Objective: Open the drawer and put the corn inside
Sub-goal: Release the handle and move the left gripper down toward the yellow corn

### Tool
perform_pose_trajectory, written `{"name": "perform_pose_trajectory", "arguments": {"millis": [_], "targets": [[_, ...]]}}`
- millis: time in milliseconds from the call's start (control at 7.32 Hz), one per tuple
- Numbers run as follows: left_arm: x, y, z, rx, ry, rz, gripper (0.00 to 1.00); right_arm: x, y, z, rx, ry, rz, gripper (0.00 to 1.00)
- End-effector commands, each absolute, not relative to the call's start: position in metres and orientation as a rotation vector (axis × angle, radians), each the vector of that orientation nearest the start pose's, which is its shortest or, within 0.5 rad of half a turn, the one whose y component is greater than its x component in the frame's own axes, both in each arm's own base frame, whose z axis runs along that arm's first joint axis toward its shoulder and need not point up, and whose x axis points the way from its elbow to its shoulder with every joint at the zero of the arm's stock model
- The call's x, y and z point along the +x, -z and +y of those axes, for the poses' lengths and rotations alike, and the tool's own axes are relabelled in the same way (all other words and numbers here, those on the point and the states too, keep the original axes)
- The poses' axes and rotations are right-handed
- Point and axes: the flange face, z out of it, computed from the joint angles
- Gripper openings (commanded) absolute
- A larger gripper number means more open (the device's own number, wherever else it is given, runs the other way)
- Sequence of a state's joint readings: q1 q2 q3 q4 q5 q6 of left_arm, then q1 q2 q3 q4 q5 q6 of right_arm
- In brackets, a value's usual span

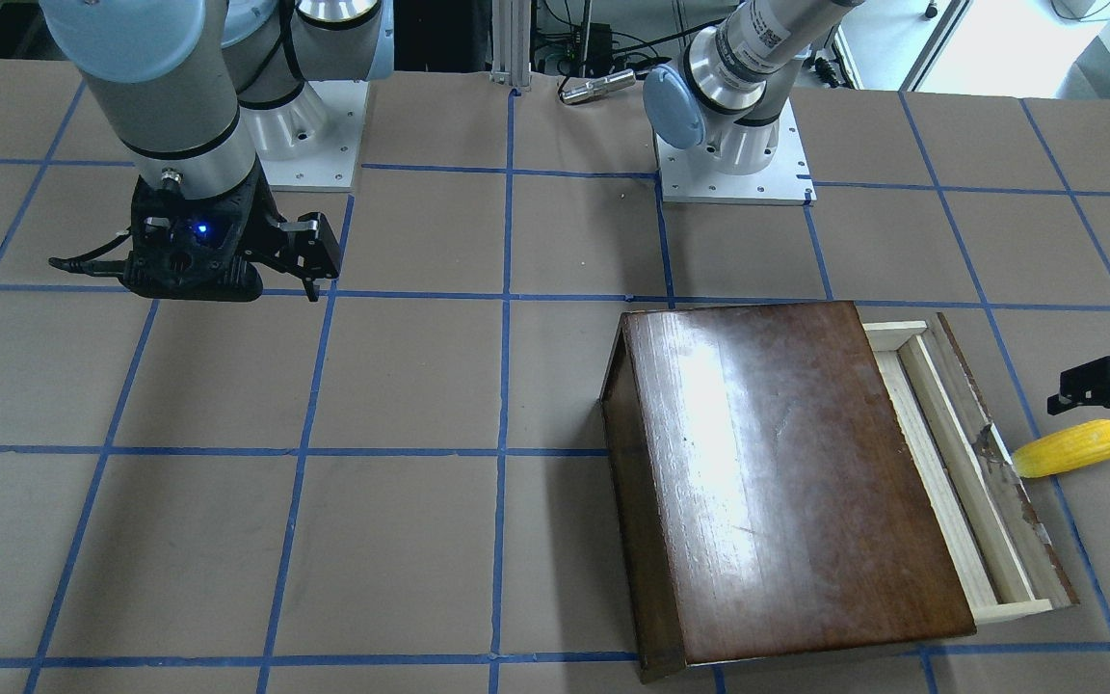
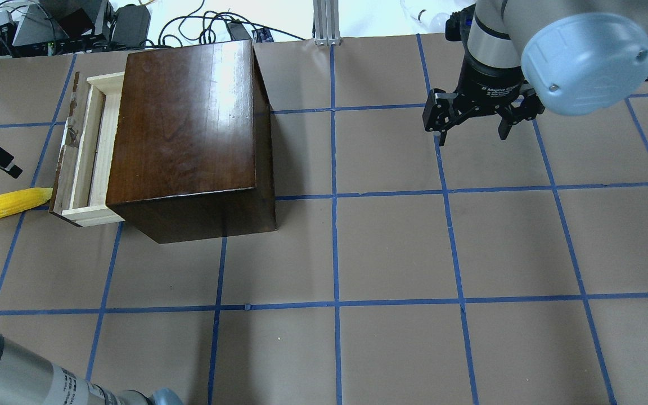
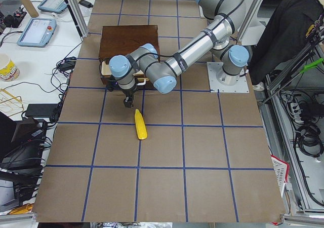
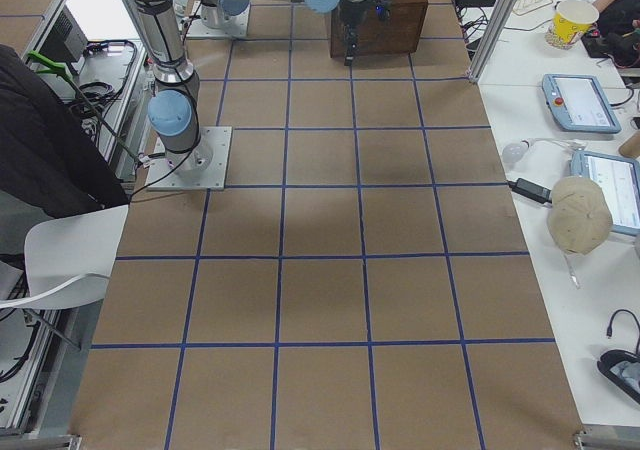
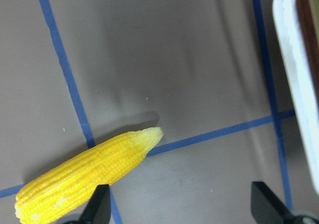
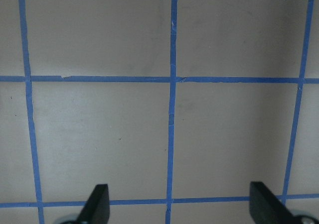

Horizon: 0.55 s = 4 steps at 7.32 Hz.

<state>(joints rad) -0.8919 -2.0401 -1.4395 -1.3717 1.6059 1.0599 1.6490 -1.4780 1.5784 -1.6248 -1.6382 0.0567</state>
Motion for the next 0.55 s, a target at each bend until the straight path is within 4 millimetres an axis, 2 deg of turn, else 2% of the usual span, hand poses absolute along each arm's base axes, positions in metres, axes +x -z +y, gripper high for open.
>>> {"name": "perform_pose_trajectory", "arguments": {"millis": [0,273,410], "targets": [[0.331,-0.279,-0.578,0.851,-0.226,3.047,1.0,0.167,-0.443,-0.513,-0.037,-0.066,3.211,1.0],[0.358,-0.245,-0.572,1.143,-0.151,2.892,1.0,0.167,-0.443,-0.513,-0.037,-0.066,3.211,1.0],[0.36,-0.232,-0.572,1.254,-0.146,2.843,1.0,0.167,-0.443,-0.513,-0.037,-0.066,3.211,1.0]]}}
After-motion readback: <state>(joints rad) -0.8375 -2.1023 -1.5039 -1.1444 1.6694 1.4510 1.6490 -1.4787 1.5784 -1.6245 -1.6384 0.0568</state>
